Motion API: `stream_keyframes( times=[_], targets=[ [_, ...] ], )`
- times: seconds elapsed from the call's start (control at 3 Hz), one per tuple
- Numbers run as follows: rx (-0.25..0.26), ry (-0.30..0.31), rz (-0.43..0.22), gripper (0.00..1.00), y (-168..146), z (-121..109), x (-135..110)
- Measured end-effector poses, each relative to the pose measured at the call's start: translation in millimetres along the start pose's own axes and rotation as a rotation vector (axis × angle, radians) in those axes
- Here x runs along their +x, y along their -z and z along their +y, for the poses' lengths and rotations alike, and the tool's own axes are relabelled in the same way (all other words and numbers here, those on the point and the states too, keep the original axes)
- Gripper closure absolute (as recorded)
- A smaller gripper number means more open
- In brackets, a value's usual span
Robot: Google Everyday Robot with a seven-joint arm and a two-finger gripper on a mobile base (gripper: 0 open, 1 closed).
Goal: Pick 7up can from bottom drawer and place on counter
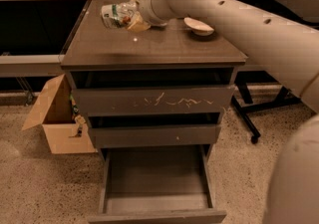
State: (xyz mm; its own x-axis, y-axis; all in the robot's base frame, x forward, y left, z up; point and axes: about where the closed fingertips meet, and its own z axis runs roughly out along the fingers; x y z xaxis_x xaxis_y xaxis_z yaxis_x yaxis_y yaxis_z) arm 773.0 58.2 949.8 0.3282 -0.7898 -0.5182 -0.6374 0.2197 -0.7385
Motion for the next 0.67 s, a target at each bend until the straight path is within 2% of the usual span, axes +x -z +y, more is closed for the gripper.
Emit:
stream_keyframes(
  times=[0.33,0.67],
  targets=[
    [-0.006,-0.097,0.012,1.00,-36,-6,7],
    [-0.026,-0.170,0.023,0.81,-63,-4,13]
  ],
)
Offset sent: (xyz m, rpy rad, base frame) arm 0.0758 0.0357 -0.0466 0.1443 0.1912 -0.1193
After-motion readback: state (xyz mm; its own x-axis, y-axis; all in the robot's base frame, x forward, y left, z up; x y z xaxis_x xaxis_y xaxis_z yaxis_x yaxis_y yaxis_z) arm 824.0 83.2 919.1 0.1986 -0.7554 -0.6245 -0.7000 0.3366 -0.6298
